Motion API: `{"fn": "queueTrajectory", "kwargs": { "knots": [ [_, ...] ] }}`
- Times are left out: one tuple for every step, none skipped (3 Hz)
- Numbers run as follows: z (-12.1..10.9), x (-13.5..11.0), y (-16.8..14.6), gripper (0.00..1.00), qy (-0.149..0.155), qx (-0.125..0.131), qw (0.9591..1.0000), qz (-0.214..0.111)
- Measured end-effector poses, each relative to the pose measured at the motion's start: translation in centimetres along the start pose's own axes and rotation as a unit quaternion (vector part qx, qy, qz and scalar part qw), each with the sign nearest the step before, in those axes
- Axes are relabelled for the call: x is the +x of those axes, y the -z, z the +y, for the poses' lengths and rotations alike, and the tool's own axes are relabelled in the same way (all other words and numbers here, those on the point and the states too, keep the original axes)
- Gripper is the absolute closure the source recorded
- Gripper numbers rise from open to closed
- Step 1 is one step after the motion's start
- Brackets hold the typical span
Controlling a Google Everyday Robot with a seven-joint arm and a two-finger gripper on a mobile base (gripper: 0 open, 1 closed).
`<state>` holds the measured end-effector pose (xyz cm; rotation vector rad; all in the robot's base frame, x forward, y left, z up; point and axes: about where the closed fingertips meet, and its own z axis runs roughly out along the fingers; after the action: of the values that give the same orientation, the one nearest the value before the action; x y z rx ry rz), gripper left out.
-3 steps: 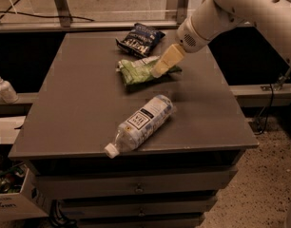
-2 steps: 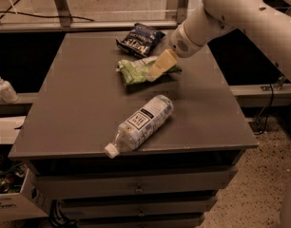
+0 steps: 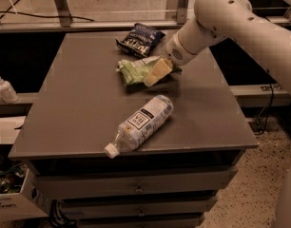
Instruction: Pick green jalapeno chip bag
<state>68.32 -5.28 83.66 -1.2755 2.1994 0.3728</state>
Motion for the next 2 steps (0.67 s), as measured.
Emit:
{"fn": "queueTrajectory", "kwargs": {
  "knots": [
    [0.13,-0.23,0.02,0.43,0.001,-0.001,1.0000,-0.003],
    [0.07,-0.56,0.37,0.66,0.003,-0.001,1.0000,-0.007]
  ]
}}
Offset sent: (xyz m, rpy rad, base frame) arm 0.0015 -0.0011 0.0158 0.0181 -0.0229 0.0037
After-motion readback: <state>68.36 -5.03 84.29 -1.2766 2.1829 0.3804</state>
